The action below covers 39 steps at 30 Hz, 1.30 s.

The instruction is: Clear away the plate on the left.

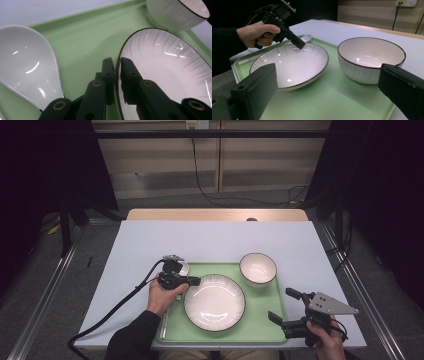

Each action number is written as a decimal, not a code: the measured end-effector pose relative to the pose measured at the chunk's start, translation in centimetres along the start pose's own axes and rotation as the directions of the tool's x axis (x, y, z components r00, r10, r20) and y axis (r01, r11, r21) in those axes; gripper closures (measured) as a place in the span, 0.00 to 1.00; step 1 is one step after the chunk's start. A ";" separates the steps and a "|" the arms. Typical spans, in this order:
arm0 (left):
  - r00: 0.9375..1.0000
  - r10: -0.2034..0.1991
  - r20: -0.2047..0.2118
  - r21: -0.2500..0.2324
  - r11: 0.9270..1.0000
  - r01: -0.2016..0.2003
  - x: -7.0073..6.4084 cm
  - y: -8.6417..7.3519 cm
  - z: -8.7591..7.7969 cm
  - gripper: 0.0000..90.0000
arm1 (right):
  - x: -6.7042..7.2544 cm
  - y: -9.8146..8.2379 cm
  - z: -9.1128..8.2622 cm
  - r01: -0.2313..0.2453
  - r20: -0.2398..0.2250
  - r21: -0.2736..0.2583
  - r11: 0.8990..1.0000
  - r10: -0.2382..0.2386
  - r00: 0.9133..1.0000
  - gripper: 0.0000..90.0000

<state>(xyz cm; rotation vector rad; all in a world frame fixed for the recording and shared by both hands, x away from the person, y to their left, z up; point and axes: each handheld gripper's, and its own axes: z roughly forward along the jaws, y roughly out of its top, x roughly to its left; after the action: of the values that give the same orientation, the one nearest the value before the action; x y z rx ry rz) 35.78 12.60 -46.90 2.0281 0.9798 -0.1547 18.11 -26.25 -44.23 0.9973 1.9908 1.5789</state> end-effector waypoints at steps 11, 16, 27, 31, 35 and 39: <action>0.995 0.057 -0.079 -0.055 0.997 -0.061 -0.4 0.4 -0.9 0.40 | -0.1 0.0 0.0 0.000 0.000 0.000 1.000 0.000 1.000 0.02; 0.983 0.090 -0.160 -0.070 0.992 -0.102 -0.7 0.5 -1.8 0.17 | 0.0 0.0 -0.1 0.000 0.010 -0.003 1.000 0.000 1.000 0.02; 0.962 0.191 -0.197 -0.128 0.968 -0.218 -1.5 -0.4 -4.8 0.05 | 0.0 0.0 -0.1 -0.002 0.011 -0.003 1.000 0.002 1.000 0.02; 0.942 0.160 -0.293 -0.142 0.968 -0.209 -0.9 -1.5 -6.0 0.04 | -0.1 0.0 -0.1 -0.007 0.013 -0.003 1.000 0.007 1.000 0.02; 0.920 0.139 -0.366 -0.159 0.965 -0.209 -0.6 -2.4 -7.3 0.04 | -0.1 0.0 -0.1 -0.005 0.014 -0.002 1.000 0.005 1.000 0.02; 0.902 0.137 -0.410 -0.167 0.961 -0.222 -0.7 -3.2 -8.3 0.04 | -0.1 0.0 -0.1 -0.004 0.016 -0.001 1.000 0.004 1.000 0.02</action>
<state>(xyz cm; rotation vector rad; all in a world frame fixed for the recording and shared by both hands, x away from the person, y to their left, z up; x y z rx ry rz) 31.14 19.46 -43.46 1.9761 0.9943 0.4607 18.05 -26.41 -44.24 1.0108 1.9785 1.5689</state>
